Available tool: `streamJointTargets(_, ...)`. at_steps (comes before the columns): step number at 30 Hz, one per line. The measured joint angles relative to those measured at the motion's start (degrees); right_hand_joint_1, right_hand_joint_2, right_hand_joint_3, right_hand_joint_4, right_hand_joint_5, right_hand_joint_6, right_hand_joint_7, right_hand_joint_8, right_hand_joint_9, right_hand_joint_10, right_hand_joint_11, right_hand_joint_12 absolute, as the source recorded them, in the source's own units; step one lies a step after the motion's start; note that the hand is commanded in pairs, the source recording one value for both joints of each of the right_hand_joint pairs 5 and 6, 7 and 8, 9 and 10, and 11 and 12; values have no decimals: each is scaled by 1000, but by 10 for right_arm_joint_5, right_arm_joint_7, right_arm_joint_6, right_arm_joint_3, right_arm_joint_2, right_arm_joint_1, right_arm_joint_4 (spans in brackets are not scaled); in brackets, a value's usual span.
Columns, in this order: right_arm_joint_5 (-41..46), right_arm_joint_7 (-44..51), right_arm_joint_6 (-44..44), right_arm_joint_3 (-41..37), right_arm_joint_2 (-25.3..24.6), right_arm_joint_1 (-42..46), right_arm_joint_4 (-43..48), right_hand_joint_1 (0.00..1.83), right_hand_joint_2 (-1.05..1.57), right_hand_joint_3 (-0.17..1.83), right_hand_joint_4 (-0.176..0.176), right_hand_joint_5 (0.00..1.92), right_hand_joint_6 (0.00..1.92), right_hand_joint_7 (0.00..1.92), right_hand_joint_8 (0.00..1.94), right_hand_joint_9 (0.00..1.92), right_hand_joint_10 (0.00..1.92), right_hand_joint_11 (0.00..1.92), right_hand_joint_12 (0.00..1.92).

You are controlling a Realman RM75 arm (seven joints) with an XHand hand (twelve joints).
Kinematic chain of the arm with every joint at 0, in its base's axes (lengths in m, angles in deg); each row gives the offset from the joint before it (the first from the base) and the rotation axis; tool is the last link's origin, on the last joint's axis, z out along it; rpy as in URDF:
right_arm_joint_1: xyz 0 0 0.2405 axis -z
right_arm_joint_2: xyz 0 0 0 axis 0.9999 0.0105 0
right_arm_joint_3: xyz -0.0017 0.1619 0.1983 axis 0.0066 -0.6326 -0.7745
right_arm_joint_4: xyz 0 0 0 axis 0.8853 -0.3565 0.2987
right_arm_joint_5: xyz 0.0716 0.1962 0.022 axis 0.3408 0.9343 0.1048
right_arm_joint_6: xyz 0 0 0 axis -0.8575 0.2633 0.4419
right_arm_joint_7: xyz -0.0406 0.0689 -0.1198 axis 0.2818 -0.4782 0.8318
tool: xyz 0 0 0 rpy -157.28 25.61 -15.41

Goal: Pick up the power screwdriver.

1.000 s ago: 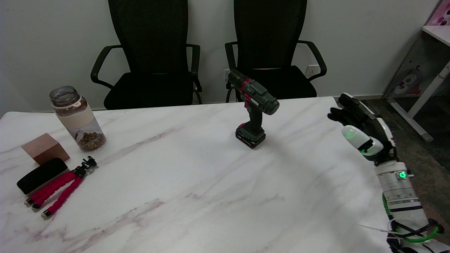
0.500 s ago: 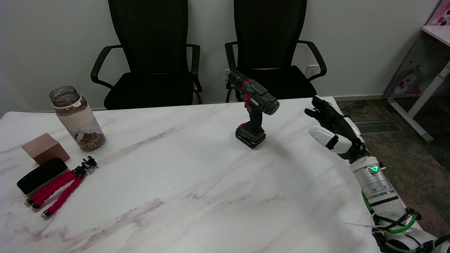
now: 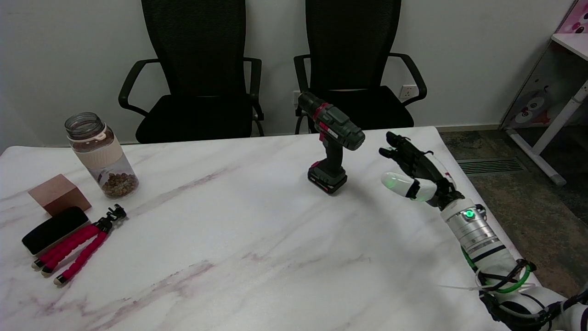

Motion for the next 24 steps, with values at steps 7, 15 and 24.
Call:
streamJointTargets(7,-2,16,-33,-1,-6,-18,0,849,27,737,-147,84,84,84,84,299,299,264,264)
streamJointTargets(15,-3,24,-57,12,-18,-55,16,854,26,691,-140,90,90,90,90,304,304,331,331)
streamJointTargets(24,-4,9,-76,40,-33,-106,49,856,25,688,-128,98,98,98,98,314,314,367,367)
